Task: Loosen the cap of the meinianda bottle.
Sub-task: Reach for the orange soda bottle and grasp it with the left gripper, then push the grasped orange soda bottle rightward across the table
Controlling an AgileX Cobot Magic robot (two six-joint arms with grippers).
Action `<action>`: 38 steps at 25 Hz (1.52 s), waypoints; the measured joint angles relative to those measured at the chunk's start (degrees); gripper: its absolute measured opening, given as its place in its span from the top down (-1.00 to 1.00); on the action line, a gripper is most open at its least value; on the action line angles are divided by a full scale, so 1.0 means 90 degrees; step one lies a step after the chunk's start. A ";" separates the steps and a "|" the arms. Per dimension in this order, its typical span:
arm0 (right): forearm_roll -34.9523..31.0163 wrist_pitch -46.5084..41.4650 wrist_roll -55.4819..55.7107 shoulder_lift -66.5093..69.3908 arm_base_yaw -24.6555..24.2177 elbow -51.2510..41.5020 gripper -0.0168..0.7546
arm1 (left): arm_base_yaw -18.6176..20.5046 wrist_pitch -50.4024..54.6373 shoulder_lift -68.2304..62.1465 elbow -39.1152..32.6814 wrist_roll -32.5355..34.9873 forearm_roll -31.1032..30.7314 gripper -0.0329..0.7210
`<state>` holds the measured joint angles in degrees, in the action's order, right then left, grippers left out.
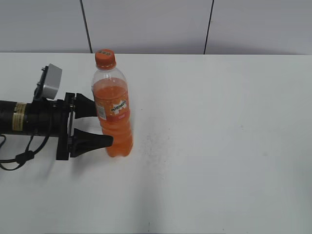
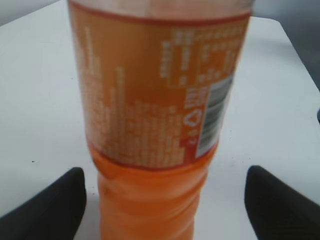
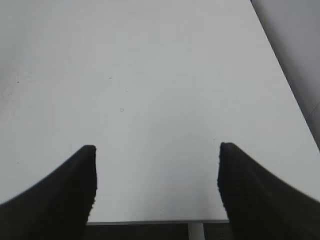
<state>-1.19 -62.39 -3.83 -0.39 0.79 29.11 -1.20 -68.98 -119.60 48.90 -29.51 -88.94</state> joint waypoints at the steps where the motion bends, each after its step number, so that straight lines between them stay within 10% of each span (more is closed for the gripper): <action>1: 0.0000 0.0000 0.0000 0.0000 0.0000 0.0000 -0.51 | -0.0084 0.0000 -0.0125 0.0104 -0.0033 -0.0006 -0.64; 25: 0.0000 0.0000 0.0000 0.0000 0.0000 0.0000 -0.51 | -0.0597 0.0197 -0.0774 0.0809 -0.0129 0.0472 -0.19; 38: 0.0000 0.0000 0.0000 0.0000 0.0000 0.0000 -0.51 | -0.2178 0.0680 -0.0488 0.1848 -0.0515 0.1261 -0.16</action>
<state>-1.19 -62.39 -3.83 -0.39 0.79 29.11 -20.81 -62.86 -124.00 65.53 -34.14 -77.59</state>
